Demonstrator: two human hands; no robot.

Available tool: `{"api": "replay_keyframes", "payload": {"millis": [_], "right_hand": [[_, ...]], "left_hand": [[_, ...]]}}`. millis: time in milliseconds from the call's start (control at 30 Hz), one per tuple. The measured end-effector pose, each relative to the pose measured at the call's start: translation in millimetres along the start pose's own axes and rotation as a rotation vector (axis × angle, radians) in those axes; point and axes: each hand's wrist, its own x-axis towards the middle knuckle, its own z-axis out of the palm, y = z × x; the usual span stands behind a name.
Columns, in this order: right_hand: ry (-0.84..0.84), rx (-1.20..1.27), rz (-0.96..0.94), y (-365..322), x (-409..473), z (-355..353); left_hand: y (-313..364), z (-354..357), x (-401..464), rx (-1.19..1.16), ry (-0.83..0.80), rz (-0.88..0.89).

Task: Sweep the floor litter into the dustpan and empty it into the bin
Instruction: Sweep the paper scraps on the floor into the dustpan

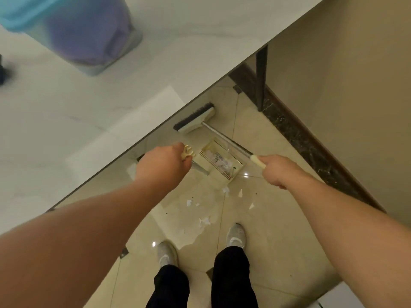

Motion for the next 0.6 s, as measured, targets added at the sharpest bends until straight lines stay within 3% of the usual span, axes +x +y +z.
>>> {"api": "replay_keyframes", "payload": {"millis": [233, 500, 600], "right_hand": [[-0.011, 0.155, 0.258, 74.1, -109.1, 18.6], [0.017, 0.46, 0.29, 82.3, -184.8, -12.6], [0.081, 0.441, 0.275, 80.5, -183.2, -23.7]], "left_hand": [[-11.6, -20.0, -63.2, -0.067, -0.078, 0.015], [-19.1, -36.0, -117.3, -0.118, -0.068, 0.058], [-22.1, -31.1, -125.3, -0.134, -0.06, 0.084]]}}
